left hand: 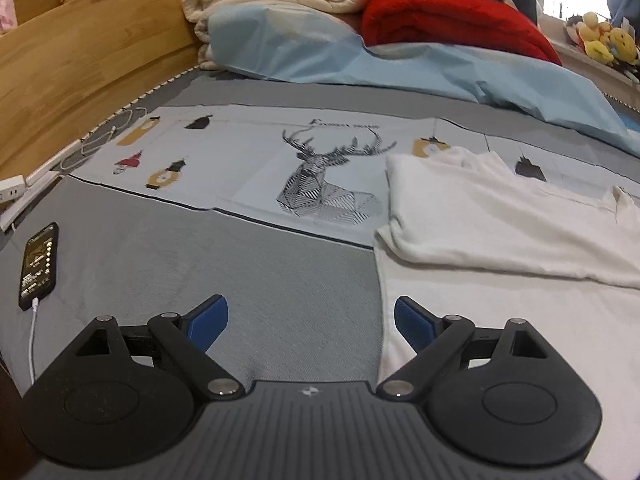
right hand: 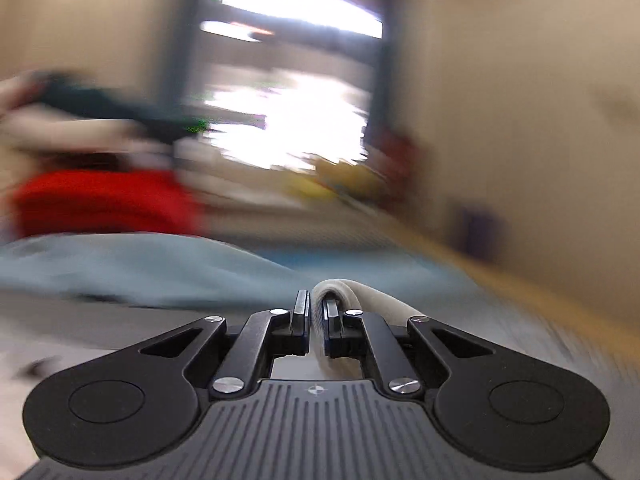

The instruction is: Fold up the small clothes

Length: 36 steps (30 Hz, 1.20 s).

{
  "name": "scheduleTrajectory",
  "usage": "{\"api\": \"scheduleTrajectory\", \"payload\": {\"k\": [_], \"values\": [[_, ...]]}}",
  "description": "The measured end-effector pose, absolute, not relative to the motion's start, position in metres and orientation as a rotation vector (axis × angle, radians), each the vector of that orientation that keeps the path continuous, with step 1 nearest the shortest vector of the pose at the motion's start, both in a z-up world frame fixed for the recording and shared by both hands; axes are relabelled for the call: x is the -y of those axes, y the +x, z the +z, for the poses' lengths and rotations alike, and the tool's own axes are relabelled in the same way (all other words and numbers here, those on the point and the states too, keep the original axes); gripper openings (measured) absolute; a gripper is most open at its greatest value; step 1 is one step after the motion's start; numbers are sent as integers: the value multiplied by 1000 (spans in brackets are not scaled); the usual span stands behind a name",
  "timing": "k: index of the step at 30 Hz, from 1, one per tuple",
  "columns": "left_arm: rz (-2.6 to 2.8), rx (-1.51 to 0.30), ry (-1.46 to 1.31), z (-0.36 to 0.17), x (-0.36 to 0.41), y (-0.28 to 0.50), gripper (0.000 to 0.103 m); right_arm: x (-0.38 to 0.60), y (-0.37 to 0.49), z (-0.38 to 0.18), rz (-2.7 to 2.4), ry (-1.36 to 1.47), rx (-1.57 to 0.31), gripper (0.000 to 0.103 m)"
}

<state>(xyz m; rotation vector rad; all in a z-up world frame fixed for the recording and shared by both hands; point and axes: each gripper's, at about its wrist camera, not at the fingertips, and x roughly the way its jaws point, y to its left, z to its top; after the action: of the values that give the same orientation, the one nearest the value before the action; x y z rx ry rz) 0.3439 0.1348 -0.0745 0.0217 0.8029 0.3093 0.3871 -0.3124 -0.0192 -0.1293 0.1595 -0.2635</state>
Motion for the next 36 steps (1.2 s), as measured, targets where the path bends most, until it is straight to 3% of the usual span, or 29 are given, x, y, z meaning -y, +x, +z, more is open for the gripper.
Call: {"api": "scheduleTrajectory", "payload": {"k": [2, 4, 6, 8, 11, 15, 20, 23, 36], "values": [[336, -794, 43, -73, -140, 344, 93, 230, 384, -26, -52, -266, -163, 7], [364, -806, 28, -74, -152, 346, 93, 154, 382, -60, 224, -380, -315, 8], [378, -823, -28, -74, -166, 348, 93, 109, 373, -101, 367, -435, -475, 20], [389, -829, -96, -73, -182, 348, 93, 92, 359, -129, 436, -489, -544, 21], [416, -819, -175, -70, -200, 348, 93, 107, 353, -135, 408, -473, -574, 25], [410, -789, -262, -63, -212, 353, 93, 149, 368, -101, 304, -315, -569, 32], [292, -754, -297, -55, -198, 374, 93, 184, 361, -81, 170, -258, -620, 33], [178, -721, -282, -49, -181, 398, 93, 206, 337, -80, 111, -192, -674, 43], [-30, -792, -215, -99, -130, 523, 91, 258, 357, -91, 31, -30, -750, 45]]}}
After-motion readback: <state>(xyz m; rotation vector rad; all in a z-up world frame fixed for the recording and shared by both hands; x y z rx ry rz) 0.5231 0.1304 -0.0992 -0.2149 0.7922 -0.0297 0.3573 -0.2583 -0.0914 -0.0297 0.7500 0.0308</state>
